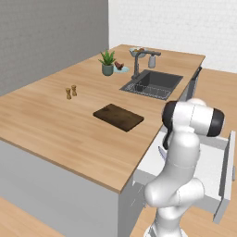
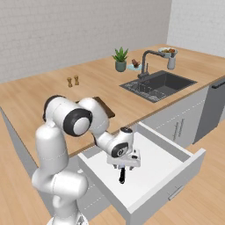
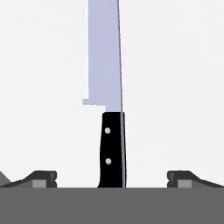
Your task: Pick up the knife from the drawer and place it on the cutting board. Then place the meat from the plate to the cutting board.
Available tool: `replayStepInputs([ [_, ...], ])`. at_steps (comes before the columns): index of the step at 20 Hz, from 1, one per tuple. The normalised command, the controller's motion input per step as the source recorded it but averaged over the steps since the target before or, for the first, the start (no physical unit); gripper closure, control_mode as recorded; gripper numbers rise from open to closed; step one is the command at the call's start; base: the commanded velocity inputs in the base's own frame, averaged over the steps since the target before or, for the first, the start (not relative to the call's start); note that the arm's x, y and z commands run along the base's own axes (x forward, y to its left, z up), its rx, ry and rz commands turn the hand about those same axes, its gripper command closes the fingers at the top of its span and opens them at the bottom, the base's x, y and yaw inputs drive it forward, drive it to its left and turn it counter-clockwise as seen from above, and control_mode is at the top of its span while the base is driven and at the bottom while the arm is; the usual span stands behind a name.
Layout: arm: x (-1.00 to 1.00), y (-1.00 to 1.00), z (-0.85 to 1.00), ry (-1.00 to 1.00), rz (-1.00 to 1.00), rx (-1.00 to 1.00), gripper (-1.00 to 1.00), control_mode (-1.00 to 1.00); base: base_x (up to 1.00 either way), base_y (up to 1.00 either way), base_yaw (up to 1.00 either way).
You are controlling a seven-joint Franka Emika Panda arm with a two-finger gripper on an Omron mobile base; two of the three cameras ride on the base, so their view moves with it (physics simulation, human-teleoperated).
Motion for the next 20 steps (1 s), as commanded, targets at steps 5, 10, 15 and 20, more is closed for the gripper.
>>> replayStepInputs([
  [5, 0.07, 0.0, -0.23, 0.02, 0.0, 0.0, -1.0, -1.0, 0.0, 0.0, 0.0],
  [10, 0.0, 0.0, -0.32, 0.01, 0.0, 0.0, -1.0, -1.0, 0.0, 0.0, 0.0],
  [15, 0.0, 0.0, -0.36, 0.0, 0.0, 0.0, -1.0, -1.0, 0.0, 0.0, 0.0],
  [20, 0.01, 0.0, -0.38, 0.0, 0.0, 0.0, 1.0, -1.0, 0.0, 0.0, 0.0],
])
